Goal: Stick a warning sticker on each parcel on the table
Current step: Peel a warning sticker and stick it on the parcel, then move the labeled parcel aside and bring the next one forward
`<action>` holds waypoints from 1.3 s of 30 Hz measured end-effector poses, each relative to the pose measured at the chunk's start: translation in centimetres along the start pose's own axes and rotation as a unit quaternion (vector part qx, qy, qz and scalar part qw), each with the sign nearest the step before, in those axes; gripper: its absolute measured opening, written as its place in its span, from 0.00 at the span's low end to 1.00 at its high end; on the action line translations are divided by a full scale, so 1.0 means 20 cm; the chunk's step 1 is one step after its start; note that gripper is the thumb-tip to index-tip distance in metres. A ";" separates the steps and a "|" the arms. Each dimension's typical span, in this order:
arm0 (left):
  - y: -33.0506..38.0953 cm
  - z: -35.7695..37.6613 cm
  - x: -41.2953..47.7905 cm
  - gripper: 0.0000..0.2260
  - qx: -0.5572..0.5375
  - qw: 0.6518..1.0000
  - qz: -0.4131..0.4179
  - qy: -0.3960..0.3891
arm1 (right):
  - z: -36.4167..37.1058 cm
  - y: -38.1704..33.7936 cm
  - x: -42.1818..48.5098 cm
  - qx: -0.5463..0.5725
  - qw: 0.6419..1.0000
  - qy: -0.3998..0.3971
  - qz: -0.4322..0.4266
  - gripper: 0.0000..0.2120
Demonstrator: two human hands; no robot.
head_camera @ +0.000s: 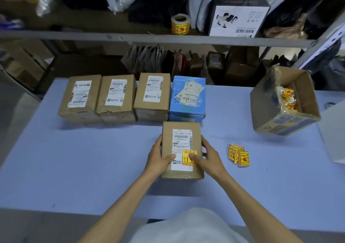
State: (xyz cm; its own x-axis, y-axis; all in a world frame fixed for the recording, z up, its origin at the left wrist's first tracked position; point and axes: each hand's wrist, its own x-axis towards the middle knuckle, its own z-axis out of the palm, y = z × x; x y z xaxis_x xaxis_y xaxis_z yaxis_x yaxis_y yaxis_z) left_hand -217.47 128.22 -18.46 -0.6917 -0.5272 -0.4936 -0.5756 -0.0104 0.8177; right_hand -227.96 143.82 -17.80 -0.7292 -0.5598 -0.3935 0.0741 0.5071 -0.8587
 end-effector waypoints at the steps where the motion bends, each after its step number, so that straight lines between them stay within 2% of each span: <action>1: 0.00 0.00 -0.02 0.37 0.001 1.000 0.009 0.001 | -0.01 0.00 -0.02 0.002 1.000 0.006 -0.005 0.31; 8: 0.22 0.08 -0.01 0.37 -0.033 0.994 0.108 0.009 | -0.21 -0.13 -0.09 0.025 0.993 0.100 -0.057 0.36; 12: 0.51 0.21 0.10 0.34 -0.027 0.987 0.157 -0.008 | -0.42 -0.19 -0.02 0.070 0.978 0.167 -0.108 0.31; 16: 0.71 0.37 0.31 0.30 -0.008 0.987 0.156 -0.028 | -0.62 -0.26 0.17 0.041 0.973 0.193 -0.123 0.28; 21: 0.84 0.53 0.57 0.31 0.052 0.988 0.146 -0.016 | -0.82 -0.22 0.45 0.009 0.977 0.195 -0.084 0.25; 27: 0.98 0.72 0.81 0.27 0.032 0.992 0.110 -0.052 | -0.99 -0.13 0.75 0.035 0.976 0.214 -0.018 0.25; 33: 0.90 0.82 0.94 0.26 0.053 0.995 0.066 -0.049 | -1.01 0.00 0.95 -0.046 0.985 0.155 0.055 0.28; 39: 0.80 0.85 1.00 0.29 0.077 0.993 0.080 -0.047 | -1.00 0.03 0.97 -0.064 0.982 0.168 0.061 0.29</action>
State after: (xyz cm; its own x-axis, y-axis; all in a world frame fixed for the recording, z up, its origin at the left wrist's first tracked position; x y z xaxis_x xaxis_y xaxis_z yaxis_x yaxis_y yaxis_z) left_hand -247.93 131.92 -20.32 -0.8132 -0.4303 -0.3918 -0.5093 0.2005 0.8369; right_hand -255.73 146.29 -19.40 -0.9056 -0.2527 -0.3406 0.1038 0.6467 -0.7557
